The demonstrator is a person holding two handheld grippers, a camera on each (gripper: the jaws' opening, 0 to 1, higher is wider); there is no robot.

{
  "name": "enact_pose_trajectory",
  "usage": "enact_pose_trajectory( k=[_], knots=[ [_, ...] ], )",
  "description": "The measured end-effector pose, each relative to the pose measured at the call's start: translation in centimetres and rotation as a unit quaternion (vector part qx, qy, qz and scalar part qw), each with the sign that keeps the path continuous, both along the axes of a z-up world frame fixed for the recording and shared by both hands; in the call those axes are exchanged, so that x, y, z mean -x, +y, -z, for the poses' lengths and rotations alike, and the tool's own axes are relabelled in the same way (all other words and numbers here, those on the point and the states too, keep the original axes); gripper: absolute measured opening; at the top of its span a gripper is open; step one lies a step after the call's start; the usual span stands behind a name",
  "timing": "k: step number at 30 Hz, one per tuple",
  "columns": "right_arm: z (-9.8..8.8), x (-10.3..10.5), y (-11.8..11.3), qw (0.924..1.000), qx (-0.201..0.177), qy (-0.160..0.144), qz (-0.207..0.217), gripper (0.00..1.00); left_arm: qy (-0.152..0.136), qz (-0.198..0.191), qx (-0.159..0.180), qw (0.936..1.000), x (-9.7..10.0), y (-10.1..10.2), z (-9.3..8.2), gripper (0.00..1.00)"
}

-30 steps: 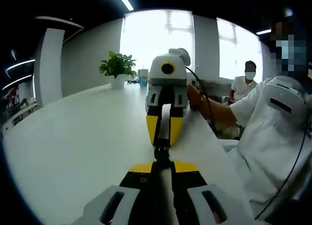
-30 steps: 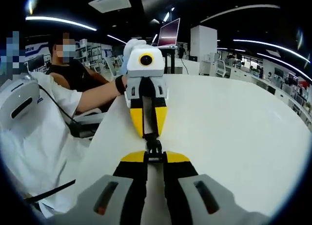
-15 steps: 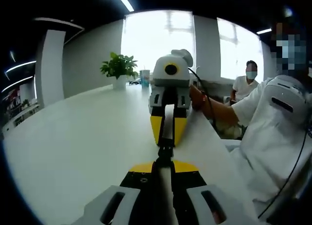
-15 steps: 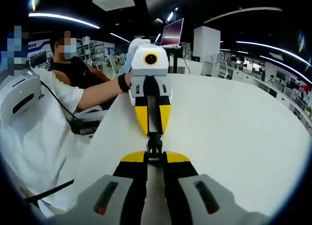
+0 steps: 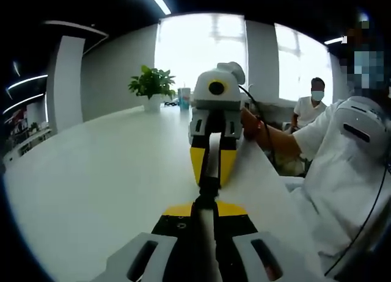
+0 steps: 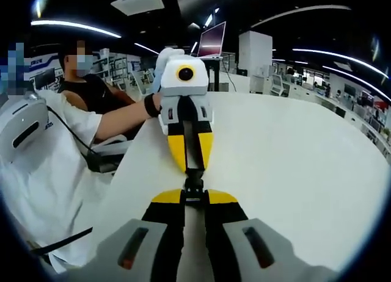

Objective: Snap the two parts of the plastic buckle together until the buckle closes and remains connected.

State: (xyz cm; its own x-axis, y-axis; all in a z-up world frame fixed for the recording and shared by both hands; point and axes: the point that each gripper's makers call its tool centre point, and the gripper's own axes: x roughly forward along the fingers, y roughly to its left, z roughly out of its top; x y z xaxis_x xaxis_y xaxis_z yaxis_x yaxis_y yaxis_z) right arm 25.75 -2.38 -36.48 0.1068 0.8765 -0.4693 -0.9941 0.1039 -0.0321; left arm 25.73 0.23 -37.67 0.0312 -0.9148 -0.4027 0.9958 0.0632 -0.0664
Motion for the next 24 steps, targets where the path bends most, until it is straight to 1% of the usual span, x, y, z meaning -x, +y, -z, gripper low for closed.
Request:
enact_pose_trajectory(
  k=[6, 10, 13, 16, 18, 19, 24],
  knots=[
    [-0.06, 0.04, -0.13, 1.0000, -0.005, 0.000, -0.001, 0.10, 0.011, -0.009, 0.002, 0.9999, 0.02, 0.03, -0.04, 0.08],
    [-0.03, 0.06, -0.13, 0.9999, -0.010, 0.011, 0.005, 0.10, 0.017, -0.011, 0.005, 0.9998, 0.11, 0.06, -0.04, 0.08],
    [0.00, 0.24, -0.07, 0.9999, -0.009, 0.006, 0.003, 0.09, 0.014, -0.011, 0.004, 0.9998, 0.18, 0.09, -0.04, 0.07],
    [0.15, 0.31, -0.03, 0.9998, -0.009, 0.012, 0.013, 0.09, 0.011, -0.013, 0.005, 0.9998, 0.27, 0.10, -0.04, 0.07],
    [0.18, -0.11, -0.04, 0.9996, -0.007, 0.009, 0.027, 0.09, 0.005, -0.027, 0.004, 0.9996, -0.18, 0.13, -0.02, 0.07],
    [0.18, -0.23, 0.05, 0.9996, -0.009, 0.006, 0.027, 0.09, 0.007, -0.031, 0.003, 0.9995, -0.29, 0.19, 0.00, 0.07],
    [0.23, -0.56, -0.04, 0.9997, -0.006, 0.007, 0.022, 0.09, 0.003, -0.027, 0.005, 0.9996, -0.31, 0.22, 0.02, 0.06]
  ],
)
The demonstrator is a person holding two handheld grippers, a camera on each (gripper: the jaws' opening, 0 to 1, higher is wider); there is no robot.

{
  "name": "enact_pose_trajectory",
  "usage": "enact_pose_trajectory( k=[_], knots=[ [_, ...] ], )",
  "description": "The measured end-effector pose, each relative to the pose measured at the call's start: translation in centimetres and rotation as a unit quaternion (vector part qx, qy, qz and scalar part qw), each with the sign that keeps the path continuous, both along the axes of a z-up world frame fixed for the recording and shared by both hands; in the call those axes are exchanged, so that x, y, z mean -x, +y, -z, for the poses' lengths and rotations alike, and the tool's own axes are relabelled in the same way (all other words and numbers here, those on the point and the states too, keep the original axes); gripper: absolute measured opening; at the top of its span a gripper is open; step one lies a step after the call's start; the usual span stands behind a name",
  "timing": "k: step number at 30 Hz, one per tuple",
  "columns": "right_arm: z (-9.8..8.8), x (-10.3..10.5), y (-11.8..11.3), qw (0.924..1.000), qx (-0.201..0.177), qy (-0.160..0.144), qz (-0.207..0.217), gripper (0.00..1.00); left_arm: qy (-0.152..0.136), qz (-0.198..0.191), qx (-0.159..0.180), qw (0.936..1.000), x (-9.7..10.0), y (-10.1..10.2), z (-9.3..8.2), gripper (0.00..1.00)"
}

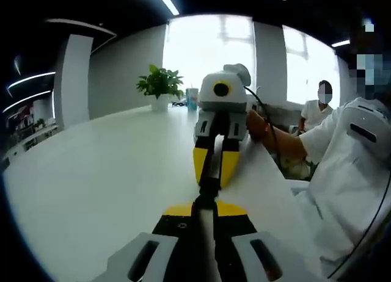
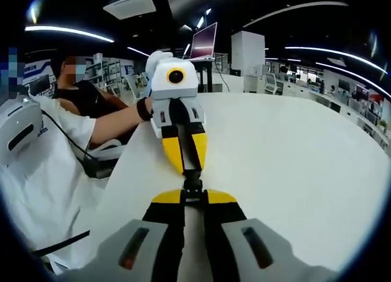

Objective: Snap the two parts of the plastic buckle together until the buckle closes and remains connected.

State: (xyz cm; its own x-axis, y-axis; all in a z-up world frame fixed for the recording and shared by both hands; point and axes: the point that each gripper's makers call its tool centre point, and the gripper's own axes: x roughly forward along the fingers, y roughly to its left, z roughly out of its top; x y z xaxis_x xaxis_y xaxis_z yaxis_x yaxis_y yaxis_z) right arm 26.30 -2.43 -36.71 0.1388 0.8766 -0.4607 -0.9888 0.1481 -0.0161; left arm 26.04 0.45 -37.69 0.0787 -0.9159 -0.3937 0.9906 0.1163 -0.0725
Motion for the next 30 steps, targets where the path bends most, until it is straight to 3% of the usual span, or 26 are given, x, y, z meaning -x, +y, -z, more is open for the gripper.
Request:
enact_pose_trajectory(
  k=[5, 6, 9, 17, 30],
  knots=[
    [0.1, -0.1, 0.1, 1.0000, 0.001, 0.002, 0.003, 0.08, 0.000, 0.000, 0.001, 1.0000, 0.0, -0.1, 0.0, 0.06],
    [0.1, 0.0, 0.7, 1.0000, -0.006, -0.002, 0.000, 0.08, 0.013, 0.013, -0.004, 0.9998, 0.7, -0.3, 0.3, 0.06],
    [0.0, 0.2, 0.5, 0.9999, 0.009, -0.008, 0.006, 0.08, -0.005, 0.000, -0.003, 1.0000, 0.0, -0.1, 0.1, 0.06],
    [-0.1, 0.7, 0.5, 0.9999, -0.008, -0.006, 0.009, 0.09, 0.001, -0.002, 0.003, 1.0000, -0.3, 0.0, 0.2, 0.07],
    [0.1, 0.6, 0.8, 0.9998, -0.003, -0.014, 0.012, 0.10, -0.008, 0.003, 0.009, 0.9999, -0.8, -0.5, 0.2, 0.09]
  ],
)
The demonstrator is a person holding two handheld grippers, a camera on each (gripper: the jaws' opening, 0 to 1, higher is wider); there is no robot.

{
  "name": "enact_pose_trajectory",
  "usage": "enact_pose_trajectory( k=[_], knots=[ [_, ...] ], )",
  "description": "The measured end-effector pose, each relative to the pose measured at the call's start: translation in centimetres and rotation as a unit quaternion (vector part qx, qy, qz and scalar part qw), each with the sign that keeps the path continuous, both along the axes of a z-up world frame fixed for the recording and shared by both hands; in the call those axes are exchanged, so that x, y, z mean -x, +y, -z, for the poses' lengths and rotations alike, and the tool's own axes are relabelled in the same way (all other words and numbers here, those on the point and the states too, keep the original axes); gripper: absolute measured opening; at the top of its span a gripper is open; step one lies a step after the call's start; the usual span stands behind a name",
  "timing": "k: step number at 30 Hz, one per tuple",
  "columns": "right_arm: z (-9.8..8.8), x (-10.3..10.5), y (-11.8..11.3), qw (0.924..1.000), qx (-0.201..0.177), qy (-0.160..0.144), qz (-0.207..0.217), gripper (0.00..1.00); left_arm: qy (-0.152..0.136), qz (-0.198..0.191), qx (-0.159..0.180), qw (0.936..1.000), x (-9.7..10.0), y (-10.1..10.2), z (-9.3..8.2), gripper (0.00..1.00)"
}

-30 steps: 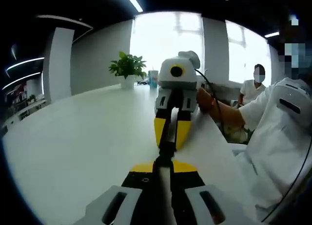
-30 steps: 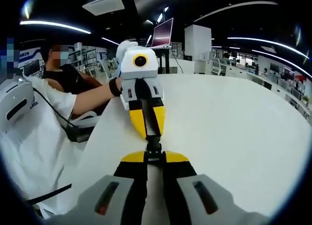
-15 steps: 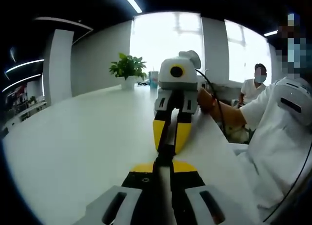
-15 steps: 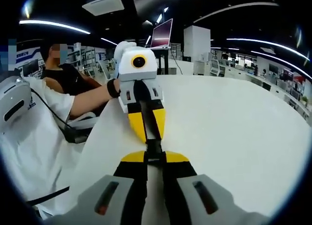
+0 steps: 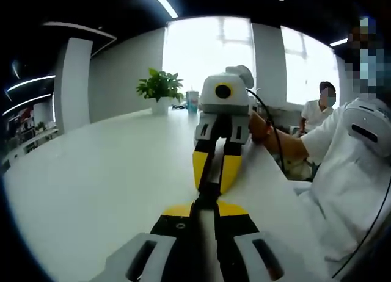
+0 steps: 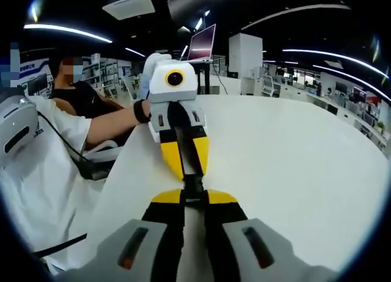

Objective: Snap the two parts of the plastic buckle together until the buckle closes and remains connected.

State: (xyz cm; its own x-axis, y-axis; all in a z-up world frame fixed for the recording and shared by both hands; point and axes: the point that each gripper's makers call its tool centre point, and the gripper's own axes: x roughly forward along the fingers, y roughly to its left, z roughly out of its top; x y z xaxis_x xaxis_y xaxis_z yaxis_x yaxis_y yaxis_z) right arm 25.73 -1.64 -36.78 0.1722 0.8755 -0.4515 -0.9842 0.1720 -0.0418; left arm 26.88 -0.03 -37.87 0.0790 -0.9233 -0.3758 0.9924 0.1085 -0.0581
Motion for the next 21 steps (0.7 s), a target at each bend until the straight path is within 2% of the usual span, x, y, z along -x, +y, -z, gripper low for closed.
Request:
enact_pose_trajectory(
  k=[1, 3, 7, 8, 11, 14, 16, 17, 21],
  knots=[
    [0.0, 0.1, 0.0, 1.0000, 0.002, 0.002, 0.002, 0.10, -0.002, 0.001, 0.000, 1.0000, 0.0, 0.0, 0.0, 0.09],
    [0.0, -0.1, -0.1, 1.0000, 0.003, 0.001, 0.000, 0.10, -0.045, 0.022, 0.002, 0.9987, 0.0, -0.1, -0.2, 0.10],
    [-0.5, -0.3, 0.0, 1.0000, -0.007, 0.004, -0.001, 0.10, -0.009, 0.010, 0.003, 0.9999, 0.0, -0.2, -0.2, 0.11],
    [-1.0, -0.5, 0.1, 0.9998, -0.020, 0.004, 0.002, 0.10, -0.007, 0.006, 0.009, 0.9999, -0.1, -0.2, -0.4, 0.12],
    [-1.2, -0.7, -0.2, 0.9997, -0.021, -0.002, 0.010, 0.10, -0.011, -0.009, 0.034, 0.9993, -0.7, -0.1, -1.4, 0.20],
    [-1.4, -1.2, -0.3, 0.9994, -0.027, -0.005, 0.020, 0.10, -0.013, -0.015, 0.044, 0.9988, -0.9, -0.1, -1.8, 0.26],
    [-1.8, -1.6, -0.4, 0.9990, -0.032, -0.011, 0.028, 0.10, -0.025, -0.025, 0.055, 0.9979, -1.3, -0.1, -2.3, 0.34],
    [-1.8, -1.8, -0.5, 0.9989, -0.032, -0.014, 0.032, 0.10, -0.036, -0.035, 0.063, 0.9967, -1.7, -0.1, -2.6, 0.43],
    [-1.9, -2.1, -0.6, 0.9981, -0.035, -0.022, 0.045, 0.10, -0.060, -0.066, 0.094, 0.9916, -2.6, 0.3, -4.1, 0.68]
  ],
)
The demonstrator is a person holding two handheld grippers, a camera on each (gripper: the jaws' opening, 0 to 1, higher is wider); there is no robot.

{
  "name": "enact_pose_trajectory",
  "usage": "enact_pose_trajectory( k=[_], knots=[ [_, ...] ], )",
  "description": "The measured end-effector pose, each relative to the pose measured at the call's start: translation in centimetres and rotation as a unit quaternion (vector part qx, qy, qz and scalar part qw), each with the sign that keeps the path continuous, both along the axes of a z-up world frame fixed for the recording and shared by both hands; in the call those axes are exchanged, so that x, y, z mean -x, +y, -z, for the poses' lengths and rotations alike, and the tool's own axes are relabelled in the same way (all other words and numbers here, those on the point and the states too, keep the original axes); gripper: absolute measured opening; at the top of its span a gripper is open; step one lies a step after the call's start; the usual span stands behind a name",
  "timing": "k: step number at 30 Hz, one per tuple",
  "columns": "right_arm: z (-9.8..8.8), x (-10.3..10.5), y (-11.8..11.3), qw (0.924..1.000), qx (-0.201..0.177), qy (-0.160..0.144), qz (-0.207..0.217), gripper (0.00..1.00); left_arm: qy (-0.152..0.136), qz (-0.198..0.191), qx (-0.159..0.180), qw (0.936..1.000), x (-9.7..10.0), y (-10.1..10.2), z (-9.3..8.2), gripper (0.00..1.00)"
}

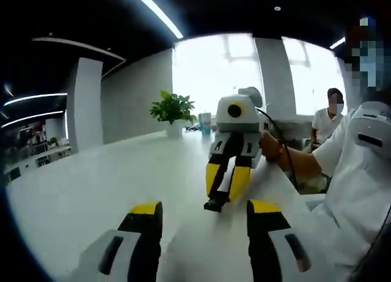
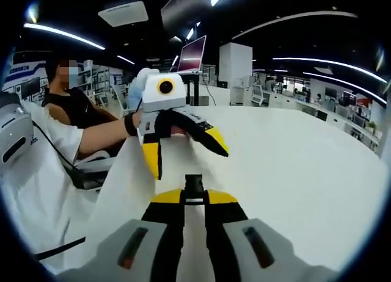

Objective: Snap the two parts of the plastic buckle together until the buckle closes and remains connected.

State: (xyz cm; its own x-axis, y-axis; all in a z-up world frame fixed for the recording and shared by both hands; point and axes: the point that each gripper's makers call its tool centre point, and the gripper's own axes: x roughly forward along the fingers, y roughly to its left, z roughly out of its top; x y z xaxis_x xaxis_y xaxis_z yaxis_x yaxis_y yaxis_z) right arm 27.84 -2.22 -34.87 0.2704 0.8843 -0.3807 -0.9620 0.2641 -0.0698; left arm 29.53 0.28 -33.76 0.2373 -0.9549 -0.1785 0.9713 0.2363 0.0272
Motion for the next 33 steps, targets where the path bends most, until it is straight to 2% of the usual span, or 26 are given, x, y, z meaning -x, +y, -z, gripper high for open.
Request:
enact_pose_trajectory(
  k=[2, 4, 5, 7, 8, 10, 12, 17, 21, 24, 29, 33],
  knots=[
    [-0.1, -0.2, 0.0, 1.0000, -0.002, -0.002, 0.005, 0.10, -0.005, -0.017, 0.022, 0.9996, -0.6, 0.2, -0.8, 0.77],
    [-0.2, -0.3, 0.0, 0.9999, -0.005, -0.003, 0.010, 0.10, -0.003, -0.021, 0.021, 0.9996, -0.8, 0.4, -0.9, 0.82],
    [-0.4, -0.5, 0.0, 0.9998, -0.006, -0.010, 0.015, 0.10, 0.001, -0.031, 0.015, 0.9994, -1.1, 0.5, -0.8, 0.88],
    [-0.9, -0.8, -0.1, 0.9995, -0.011, -0.014, 0.025, 0.10, -0.008, -0.042, 0.005, 0.9991, -1.6, 0.6, -0.7, 0.96],
    [-1.2, -1.3, -0.4, 0.9987, -0.013, -0.012, 0.048, 0.10, -0.012, -0.047, 0.003, 0.9988, -1.7, 0.5, -0.9, 0.96],
    [-1.9, -1.6, -0.6, 0.9979, -0.020, -0.020, 0.059, 0.10, -0.009, -0.052, 0.004, 0.9986, -2.1, 0.5, -1.3, 0.96],
    [-3.1, -2.2, -1.0, 0.9953, -0.035, -0.031, 0.085, 0.10, 0.003, -0.028, 0.030, 0.9991, -1.5, -0.1, -2.4, 0.99],
    [-4.6, -2.0, -1.8, 0.9924, -0.048, -0.035, 0.108, 0.10, -0.007, -0.042, 0.038, 0.9983, -2.1, -0.2, -4.6, 0.99],
    [-4.9, -1.8, -2.2, 0.9918, -0.046, -0.041, 0.112, 0.10, -0.018, -0.061, 0.036, 0.9973, -2.6, 0.0, -5.4, 0.99],
    [-4.7, -2.0, -2.4, 0.9915, -0.042, -0.039, 0.117, 0.10, -0.004, -0.064, 0.049, 0.9968, -2.9, 0.3, -5.4, 0.99],
    [-4.5, -2.1, -2.2, 0.9918, -0.041, -0.033, 0.116, 0.10, -0.004, -0.079, 0.051, 0.9955, -3.3, 0.9, -5.0, 0.99],
    [-4.6, -2.0, -2.0, 0.9920, -0.042, -0.034, 0.114, 0.10, -0.004, -0.072, 0.059, 0.9957, -2.9, 0.8, -5.4, 0.99]
  ],
)
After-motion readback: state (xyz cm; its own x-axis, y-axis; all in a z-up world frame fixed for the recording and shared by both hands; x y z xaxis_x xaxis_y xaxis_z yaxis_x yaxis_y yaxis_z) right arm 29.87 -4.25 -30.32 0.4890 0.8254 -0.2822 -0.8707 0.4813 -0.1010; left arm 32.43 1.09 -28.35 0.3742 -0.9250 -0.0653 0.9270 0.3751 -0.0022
